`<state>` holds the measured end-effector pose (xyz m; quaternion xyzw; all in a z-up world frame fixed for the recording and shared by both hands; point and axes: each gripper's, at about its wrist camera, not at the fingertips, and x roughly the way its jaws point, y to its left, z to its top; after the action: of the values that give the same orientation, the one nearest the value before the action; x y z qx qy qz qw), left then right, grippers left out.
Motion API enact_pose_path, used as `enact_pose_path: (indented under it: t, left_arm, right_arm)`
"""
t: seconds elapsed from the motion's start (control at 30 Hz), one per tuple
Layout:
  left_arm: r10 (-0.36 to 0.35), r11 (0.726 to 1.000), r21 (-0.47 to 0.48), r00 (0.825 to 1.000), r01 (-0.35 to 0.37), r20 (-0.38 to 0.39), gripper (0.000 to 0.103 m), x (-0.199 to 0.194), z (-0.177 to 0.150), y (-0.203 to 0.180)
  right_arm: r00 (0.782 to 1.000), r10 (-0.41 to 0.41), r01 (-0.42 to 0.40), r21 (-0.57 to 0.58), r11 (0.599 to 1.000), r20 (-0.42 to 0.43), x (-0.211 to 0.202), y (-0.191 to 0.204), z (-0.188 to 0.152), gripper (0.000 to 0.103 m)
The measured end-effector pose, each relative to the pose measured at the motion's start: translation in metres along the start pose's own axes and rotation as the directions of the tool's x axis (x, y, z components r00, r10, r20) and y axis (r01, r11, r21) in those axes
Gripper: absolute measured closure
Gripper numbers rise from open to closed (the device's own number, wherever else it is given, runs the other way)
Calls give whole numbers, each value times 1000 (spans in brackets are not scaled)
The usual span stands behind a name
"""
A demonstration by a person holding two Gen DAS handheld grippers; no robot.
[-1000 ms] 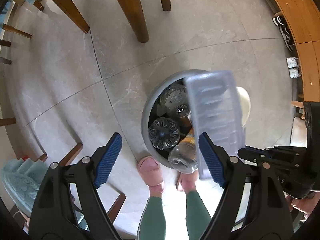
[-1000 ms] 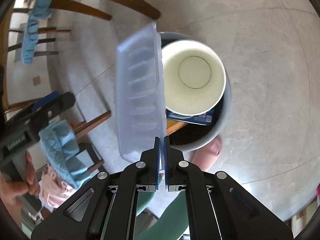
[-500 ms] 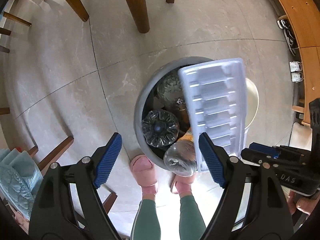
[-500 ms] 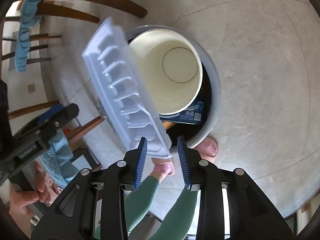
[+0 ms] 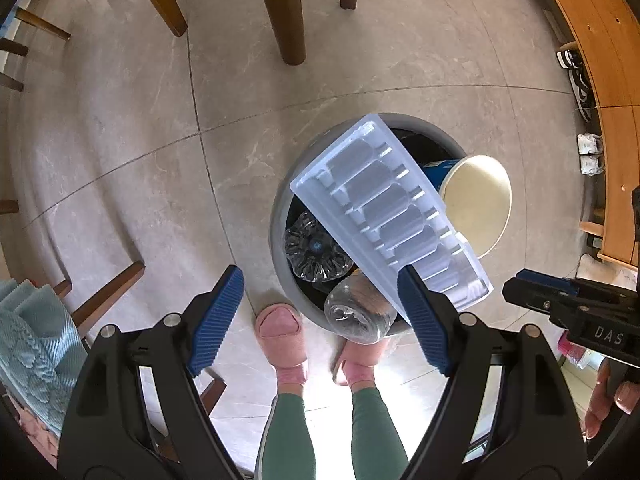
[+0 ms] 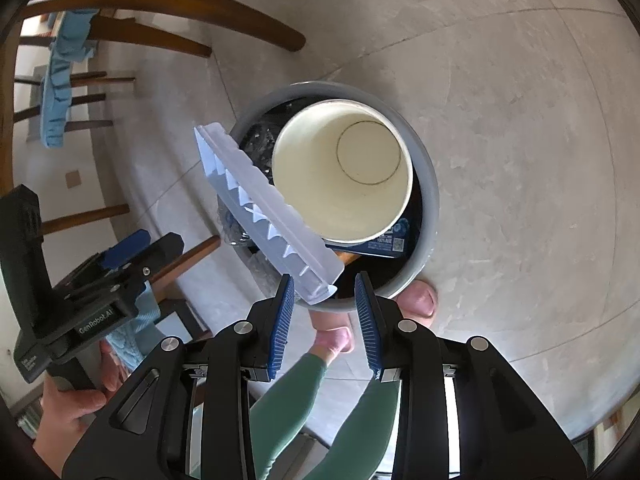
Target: Collect trash
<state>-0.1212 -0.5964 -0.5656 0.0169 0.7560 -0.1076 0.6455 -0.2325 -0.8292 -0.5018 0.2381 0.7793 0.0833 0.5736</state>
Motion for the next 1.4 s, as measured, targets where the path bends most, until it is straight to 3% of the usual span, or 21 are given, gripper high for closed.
enact_pose_path:
  t: [0.23,0.43,0.63,0.87,0.97,1.0,1.17,1.33,1.4]
  left_arm:
    - [-7,999,-32,1000,7,12,27,-13,-6,12]
    - [-12,998,-66,998,16,64,27,-67,-22,28]
    - [1,996,-90,990,12,143,27,-168,-43,48]
    - [26,995,-99,952,5,306,26,-320,-69,61]
    - [46,990,-141,922,10,384,26,-380,-78,76]
    - [56,986,-165,901,17,430,26,-407,-83,86]
    - [77,950,-295,837,103,541,26,-486,-92,142]
    - [151,931,-352,774,98,615,25,-547,-83,203]
    - [212,932,-359,743,41,635,25,-569,-77,227]
  right_arm:
    - [1000,-9,9,-21,1000,-1,-7,8,-1,69]
    - [999,13,-11,-65,998,31,-51,38,-9,69]
    - [994,64,-51,-153,987,85,-135,103,-21,69]
    - [977,158,-98,-355,929,144,-252,212,-44,69]
    - [973,176,-92,-457,885,146,-290,260,-47,69]
    - [971,179,-79,-499,863,157,-305,283,-48,69]
    - [957,218,-60,-609,791,190,-356,362,-47,67]
    - [934,274,-47,-683,729,229,-388,451,-38,64]
    - [922,287,-20,-709,705,259,-394,487,-34,61]
